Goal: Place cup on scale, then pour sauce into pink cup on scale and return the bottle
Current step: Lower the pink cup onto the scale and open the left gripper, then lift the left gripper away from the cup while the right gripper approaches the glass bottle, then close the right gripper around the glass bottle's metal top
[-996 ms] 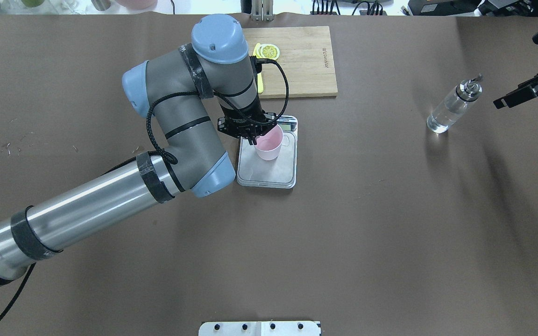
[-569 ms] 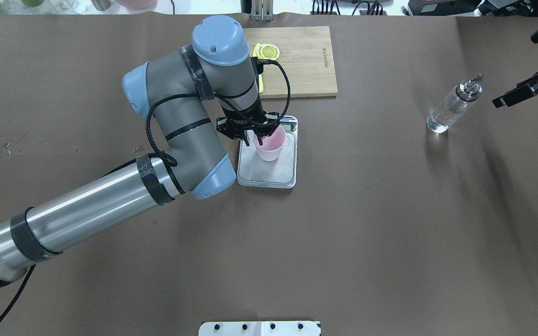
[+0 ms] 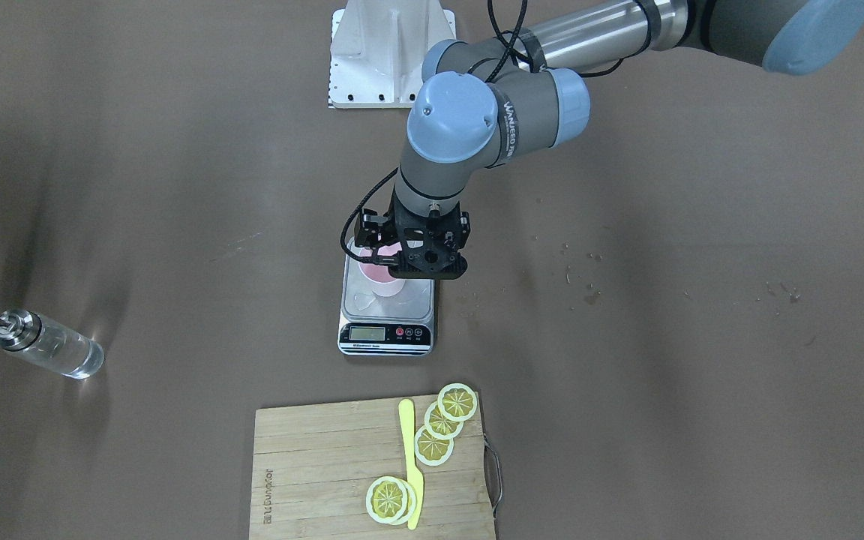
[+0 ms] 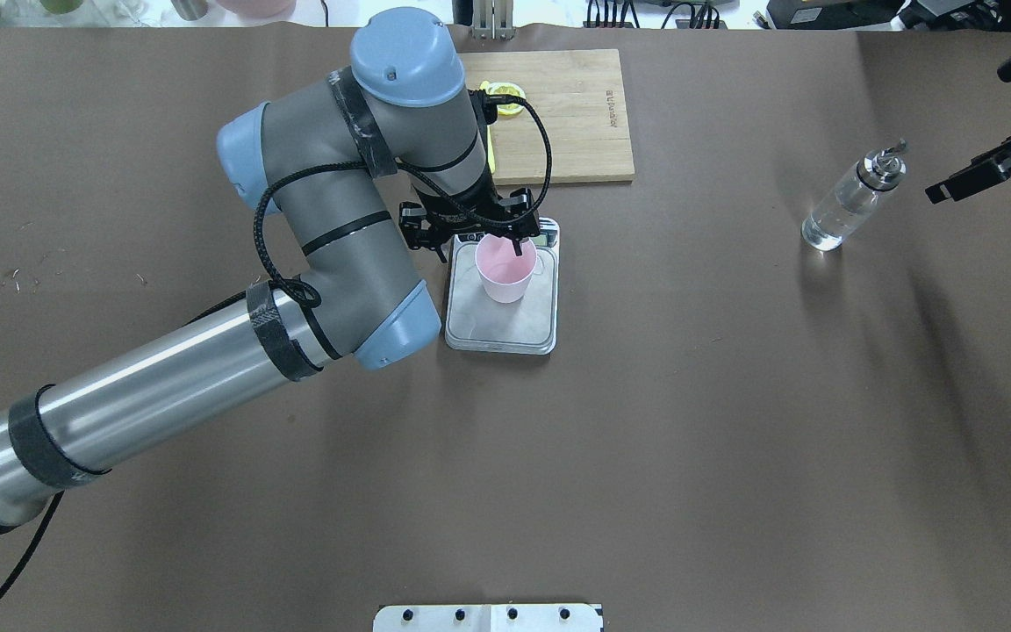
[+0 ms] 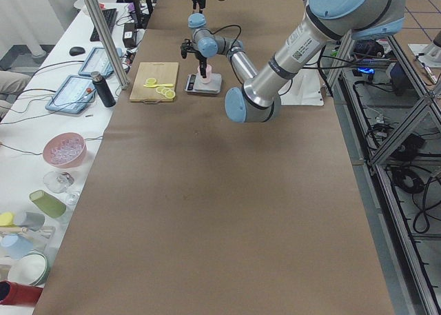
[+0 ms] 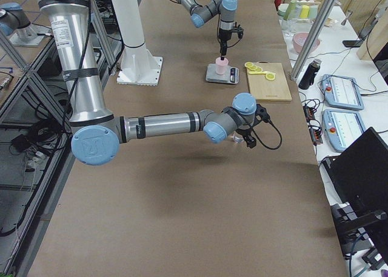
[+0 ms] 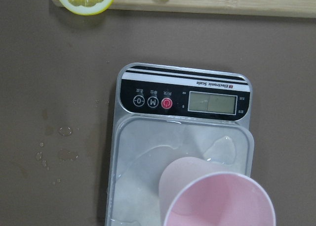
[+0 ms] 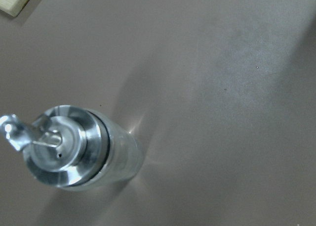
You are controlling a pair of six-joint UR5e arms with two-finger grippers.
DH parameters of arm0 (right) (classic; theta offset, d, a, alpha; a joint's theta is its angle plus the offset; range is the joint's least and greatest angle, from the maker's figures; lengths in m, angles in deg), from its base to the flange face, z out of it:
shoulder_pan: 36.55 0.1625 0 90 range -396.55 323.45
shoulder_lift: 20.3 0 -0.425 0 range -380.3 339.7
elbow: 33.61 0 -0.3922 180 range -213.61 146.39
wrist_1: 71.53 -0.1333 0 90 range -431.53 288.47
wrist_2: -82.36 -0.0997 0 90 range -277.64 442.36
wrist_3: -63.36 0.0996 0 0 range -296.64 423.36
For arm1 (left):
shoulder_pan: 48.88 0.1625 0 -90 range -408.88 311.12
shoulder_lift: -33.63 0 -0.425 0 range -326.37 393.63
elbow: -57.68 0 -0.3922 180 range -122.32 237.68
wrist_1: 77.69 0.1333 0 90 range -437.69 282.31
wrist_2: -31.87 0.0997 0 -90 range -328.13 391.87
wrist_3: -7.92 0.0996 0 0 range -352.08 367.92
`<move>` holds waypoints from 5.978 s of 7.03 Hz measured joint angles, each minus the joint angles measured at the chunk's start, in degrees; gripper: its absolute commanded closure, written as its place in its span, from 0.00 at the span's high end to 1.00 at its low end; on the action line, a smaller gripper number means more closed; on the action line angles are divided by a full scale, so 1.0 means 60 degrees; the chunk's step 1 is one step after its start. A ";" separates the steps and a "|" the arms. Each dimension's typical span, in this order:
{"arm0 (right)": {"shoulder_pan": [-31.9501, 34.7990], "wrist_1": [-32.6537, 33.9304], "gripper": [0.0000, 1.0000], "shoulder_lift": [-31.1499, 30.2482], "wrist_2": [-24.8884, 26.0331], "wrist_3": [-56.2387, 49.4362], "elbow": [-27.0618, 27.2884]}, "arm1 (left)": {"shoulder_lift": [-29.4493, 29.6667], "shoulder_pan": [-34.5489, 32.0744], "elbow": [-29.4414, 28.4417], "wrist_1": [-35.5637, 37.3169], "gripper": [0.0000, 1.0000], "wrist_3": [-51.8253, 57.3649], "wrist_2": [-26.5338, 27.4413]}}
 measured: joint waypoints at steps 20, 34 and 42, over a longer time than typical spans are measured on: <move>-0.1593 -0.6153 1.00 -0.0501 0.1255 0.1114 -0.1661 | -0.1932 -0.1300 0.2700 0.0845 0.97 0.0892 -0.0675; -0.1939 -0.6382 0.97 0.0041 0.2223 0.1567 -0.1678 | -0.1952 -0.1300 0.2686 0.0845 0.97 0.0892 -0.0649; -0.2014 -0.6377 0.40 0.0260 0.2378 0.2005 -0.1752 | -0.1957 -0.1285 0.2680 0.0845 0.97 0.0892 -0.0630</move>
